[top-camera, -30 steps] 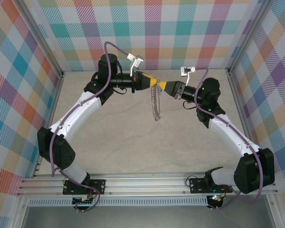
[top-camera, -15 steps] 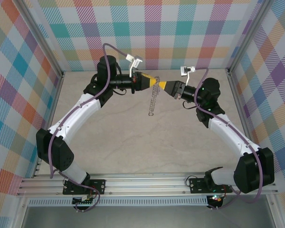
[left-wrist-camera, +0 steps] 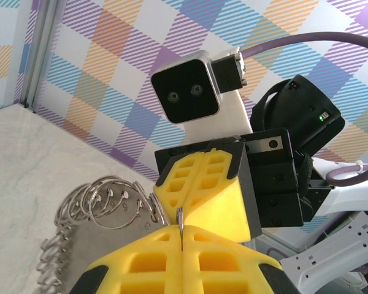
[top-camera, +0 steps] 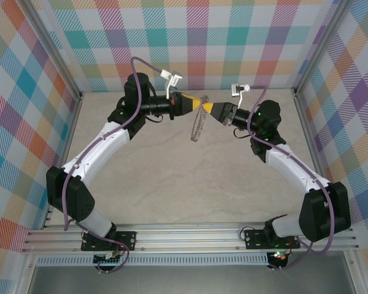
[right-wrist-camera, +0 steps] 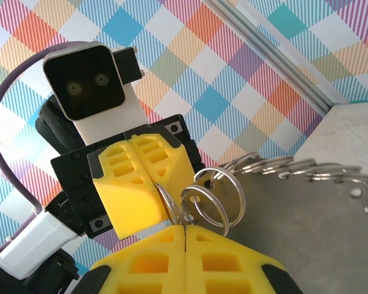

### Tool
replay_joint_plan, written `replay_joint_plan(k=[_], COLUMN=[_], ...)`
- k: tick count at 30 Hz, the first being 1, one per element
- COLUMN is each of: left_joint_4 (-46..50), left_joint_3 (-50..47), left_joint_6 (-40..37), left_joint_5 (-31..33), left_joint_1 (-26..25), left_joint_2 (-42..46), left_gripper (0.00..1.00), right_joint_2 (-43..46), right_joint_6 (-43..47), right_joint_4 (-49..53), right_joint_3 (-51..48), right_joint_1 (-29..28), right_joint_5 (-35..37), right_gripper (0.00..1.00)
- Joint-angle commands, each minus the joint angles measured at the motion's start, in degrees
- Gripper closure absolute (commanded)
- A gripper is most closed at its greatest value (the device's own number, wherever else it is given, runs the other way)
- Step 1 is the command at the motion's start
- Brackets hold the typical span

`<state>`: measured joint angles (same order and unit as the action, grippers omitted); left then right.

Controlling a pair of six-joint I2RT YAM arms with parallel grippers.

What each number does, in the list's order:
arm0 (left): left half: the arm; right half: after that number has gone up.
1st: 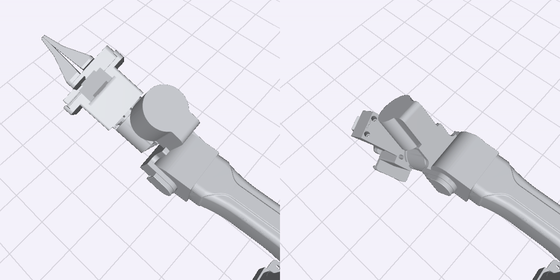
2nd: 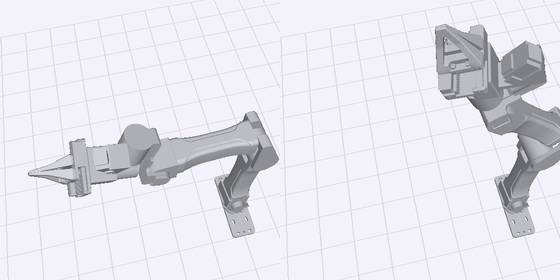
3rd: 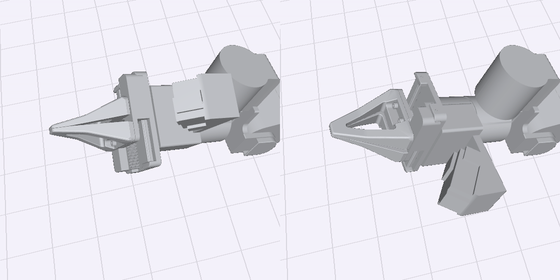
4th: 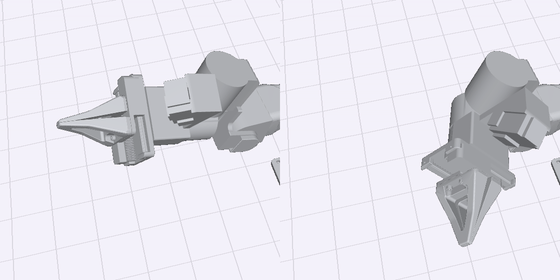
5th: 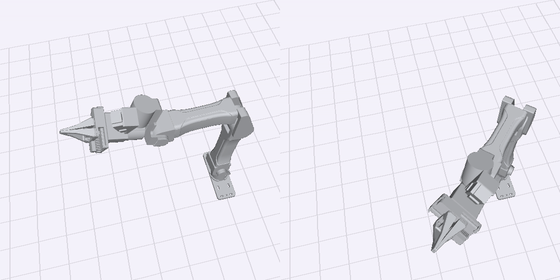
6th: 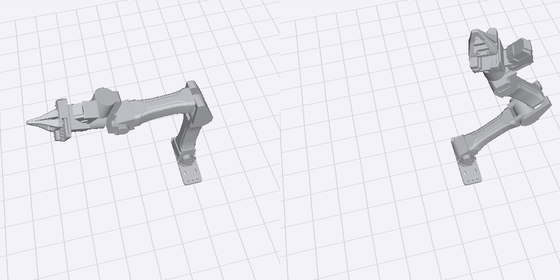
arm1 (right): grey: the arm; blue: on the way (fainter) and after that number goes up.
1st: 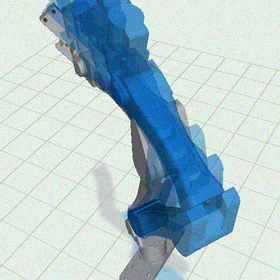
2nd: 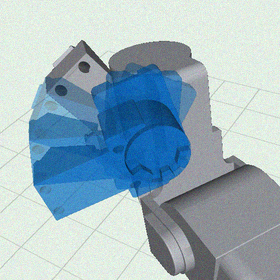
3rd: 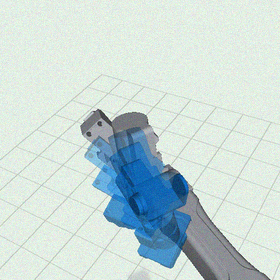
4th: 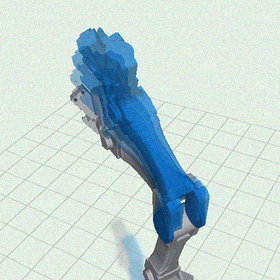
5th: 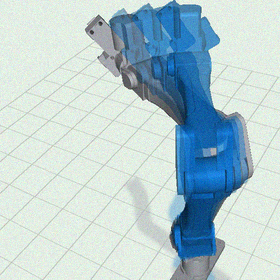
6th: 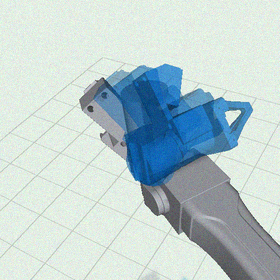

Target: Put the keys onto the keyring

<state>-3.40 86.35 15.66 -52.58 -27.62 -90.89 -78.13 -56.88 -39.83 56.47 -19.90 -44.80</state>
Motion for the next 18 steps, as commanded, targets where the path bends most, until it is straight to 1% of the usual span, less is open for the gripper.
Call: replay_joint_plan(k=[1, 5, 10, 15, 18], left_joint_4=[-5.37, -5.57, -5.57, -5.79, -7.12], left_joint_3=[-0.22, -0.76, -1.39, -1.59, -2.16], left_joint_6=[0.83, 0.86, 0.42, 0.27, 0.95], left_joint_5=[-1.3, -0.74, 0.56, 1.77, 3.33], left_joint_1=[-1.21, -1.3, -1.32, -1.3, -1.3], left_joint_2=[2.28, 2.45, 3.1, 3.75, 4.23], left_gripper=[1.0, 1.0, 1.0, 1.0, 1.0], right_joint_2=[-1.51, -2.27, -2.02, 0.09, -0.11], right_joint_6=[-1.86, -1.95, -1.32, 1.11, -0.37], right_joint_4=[-3.53, -3.63, -2.71, 0.14, -0.91], right_joint_3=[1.59, 2.55, 2.91, 2.38, 2.25], right_joint_1=[-2.31, -3.02, -3.03, -2.95, -2.99], right_joint_5=[-2.97, -4.24, -7.45, -6.91, -6.98], right_gripper=[1.0, 1.0, 1.0, 1.0, 1.0])
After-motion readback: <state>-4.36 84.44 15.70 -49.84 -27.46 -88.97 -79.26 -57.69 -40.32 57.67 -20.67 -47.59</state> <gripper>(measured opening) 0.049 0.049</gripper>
